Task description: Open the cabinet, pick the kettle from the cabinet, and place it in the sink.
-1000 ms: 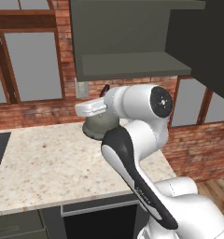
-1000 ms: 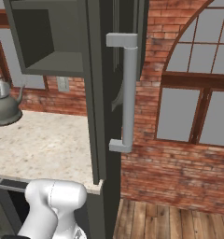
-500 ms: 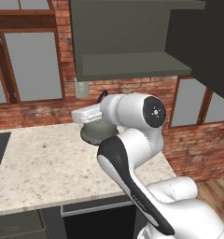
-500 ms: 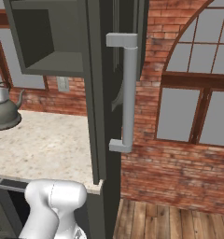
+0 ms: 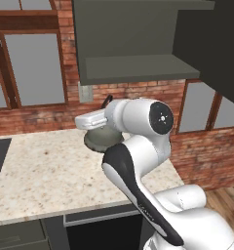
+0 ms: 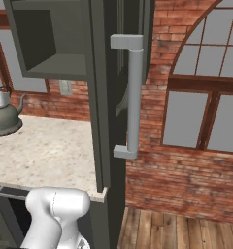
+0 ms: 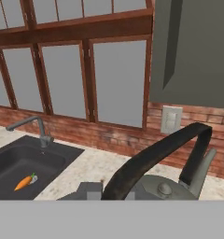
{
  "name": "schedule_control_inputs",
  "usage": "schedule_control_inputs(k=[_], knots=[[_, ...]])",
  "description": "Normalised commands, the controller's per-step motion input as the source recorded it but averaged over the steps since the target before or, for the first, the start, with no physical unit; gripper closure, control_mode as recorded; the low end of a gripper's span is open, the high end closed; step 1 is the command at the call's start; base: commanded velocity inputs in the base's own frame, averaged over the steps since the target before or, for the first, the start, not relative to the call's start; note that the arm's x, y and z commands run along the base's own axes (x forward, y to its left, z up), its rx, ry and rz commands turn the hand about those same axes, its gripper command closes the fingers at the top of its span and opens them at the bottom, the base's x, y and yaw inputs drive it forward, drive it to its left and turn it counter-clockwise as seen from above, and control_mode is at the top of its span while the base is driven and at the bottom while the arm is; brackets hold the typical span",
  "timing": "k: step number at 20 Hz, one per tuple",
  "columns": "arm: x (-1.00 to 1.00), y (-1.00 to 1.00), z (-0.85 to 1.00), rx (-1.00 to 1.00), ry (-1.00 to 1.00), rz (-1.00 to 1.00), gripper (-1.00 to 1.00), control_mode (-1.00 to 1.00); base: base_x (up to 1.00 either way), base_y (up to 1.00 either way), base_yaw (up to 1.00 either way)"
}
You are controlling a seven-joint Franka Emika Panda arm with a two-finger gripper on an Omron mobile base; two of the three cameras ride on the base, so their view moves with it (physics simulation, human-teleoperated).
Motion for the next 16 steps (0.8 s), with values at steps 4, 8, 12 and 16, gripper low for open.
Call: schedule_control_inputs(k=[4, 8, 12, 16], knots=[[0.00, 0.00, 0.00, 0.00, 0.00, 0.00, 1.00, -1.00, 0.00, 0.00, 0.00], [0.00, 0.00, 0.00, 0.00, 0.00, 0.00, 1.00, -1.00, 0.00, 0.00, 0.00], [0.00, 0.00, 0.00, 0.00, 0.00, 0.00, 1.00, -1.00, 0.00, 0.00, 0.00], [0.00, 0.00, 0.00, 0.00, 0.00, 0.00, 1.00, -1.00, 0.00, 0.00, 0.00]])
